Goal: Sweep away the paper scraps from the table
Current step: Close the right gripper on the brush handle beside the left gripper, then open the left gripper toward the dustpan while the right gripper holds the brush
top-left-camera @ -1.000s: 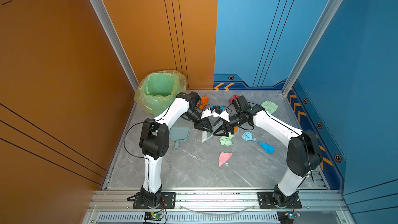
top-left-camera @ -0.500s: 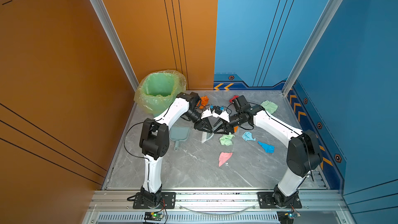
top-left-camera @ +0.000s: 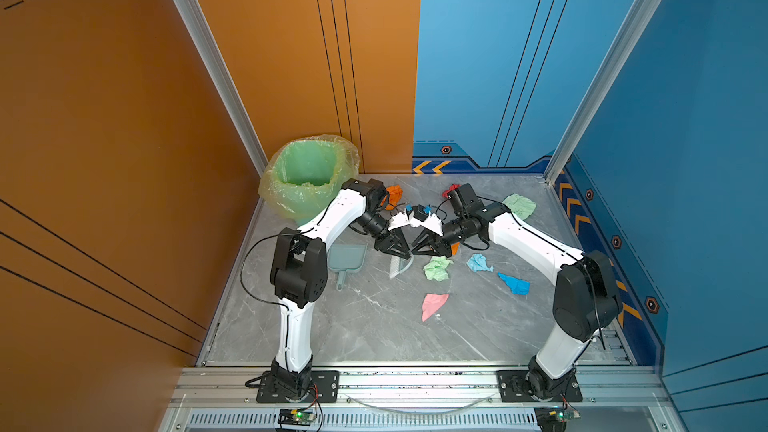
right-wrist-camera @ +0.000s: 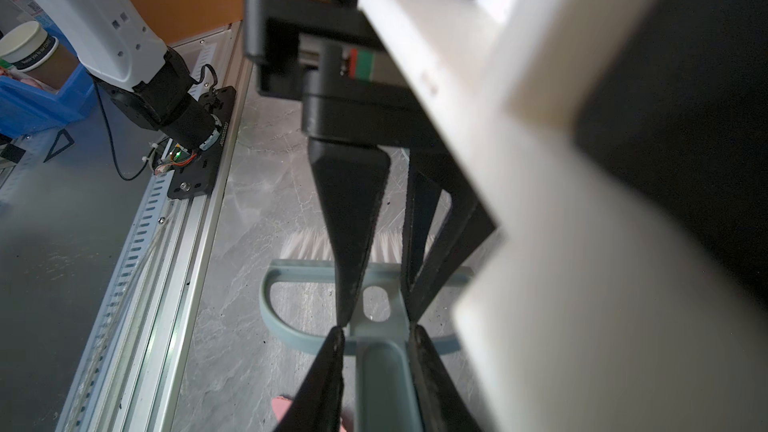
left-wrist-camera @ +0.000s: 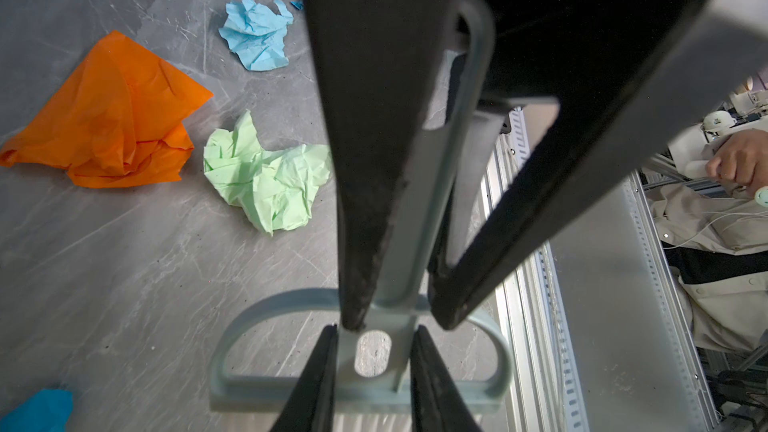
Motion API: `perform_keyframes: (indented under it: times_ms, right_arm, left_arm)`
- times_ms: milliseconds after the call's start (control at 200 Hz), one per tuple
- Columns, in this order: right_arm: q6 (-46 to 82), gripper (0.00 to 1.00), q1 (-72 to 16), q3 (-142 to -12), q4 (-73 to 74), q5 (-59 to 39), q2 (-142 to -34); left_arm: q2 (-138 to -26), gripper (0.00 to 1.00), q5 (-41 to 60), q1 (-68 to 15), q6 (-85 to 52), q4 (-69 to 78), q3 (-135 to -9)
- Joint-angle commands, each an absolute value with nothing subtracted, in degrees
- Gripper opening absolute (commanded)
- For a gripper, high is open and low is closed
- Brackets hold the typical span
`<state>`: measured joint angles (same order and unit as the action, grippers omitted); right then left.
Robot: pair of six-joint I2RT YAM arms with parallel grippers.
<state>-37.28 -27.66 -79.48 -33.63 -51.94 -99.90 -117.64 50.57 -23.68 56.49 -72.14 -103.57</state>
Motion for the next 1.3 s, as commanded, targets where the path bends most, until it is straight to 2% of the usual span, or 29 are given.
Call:
perform_keyframes:
  times_ms: [0, 140, 405, 536, 806, 1141, 1146, 1156, 1161, 1166, 1171, 1181, 1292]
  right_arm:
    - [-33.23, 0.24, -27.93, -80.42, -36.85, -51.68, -100.5]
    - [-33.05, 0.19, -27.93, -80.51, -37.0, -51.72, -100.64]
    - [-32.66, 0.0, -27.86, -81.32, -37.27, -51.9, -100.98]
    - [-32.48, 0.0, -27.7, -81.42, -37.35, -52.12, -101.07]
    - [-32.13, 0.0, -27.17, -81.23, -37.31, -52.44, -100.46]
    - [-31.64, 0.0, -26.55, -81.04, -37.4, -52.56, -100.45]
    - [-31.64, 0.0, -26.55, -81.04, -37.42, -52.56, -100.46]
    - [-31.64, 0.0, -26.54, -81.04, -37.44, -52.6, -100.41]
    - [-31.64, 0.0, -26.54, -81.08, -37.44, -52.58, -100.39]
    - [-31.64, 0.0, -26.54, -81.06, -37.44, -52.57, -100.43]
    - [-31.64, 0.0, -26.54, -81.05, -37.48, -52.65, -100.44]
    - [-31.64, 0.0, -26.5, -80.99, -37.45, -52.69, -100.43]
    - [-31.73, 0.0, -26.43, -80.78, -37.51, -52.78, -100.41]
  left_arm:
    - [-118.19, 0.02, 50.74, -24.09, 57.76, -69.96, -105.2]
    - [-118.21, 0.02, 50.84, -24.08, 57.83, -69.96, -105.18]
    - [-118.39, 0.02, 50.89, -23.86, 57.79, -69.96, -105.12]
    - [-118.56, 0.04, 50.68, -23.82, 57.76, -69.96, -105.11]
    - [-118.65, 0.14, 48.94, -23.33, 55.82, -69.99, -105.38]
    - [-118.73, 0.19, 47.12, -22.79, 55.03, -69.96, -105.38]
    - [-118.74, 0.21, 47.11, -22.78, 55.03, -69.96, -105.38]
    - [-118.74, 0.31, 47.04, -22.83, 55.07, -69.96, -105.38]
    - [-118.74, 0.58, 46.99, -22.8, 55.04, -69.96, -105.38]
    - [-118.7, 0.77, 46.96, -22.78, 55.03, -69.96, -105.42]
    - [-118.72, 0.89, 46.95, -22.82, 55.07, -69.96, -105.45]
    - [-118.69, 0.99, 46.87, -22.75, 55.01, -69.96, -105.46]
    - [-118.5, 0.98, 46.54, -22.68, 54.84, -69.96, -105.49]
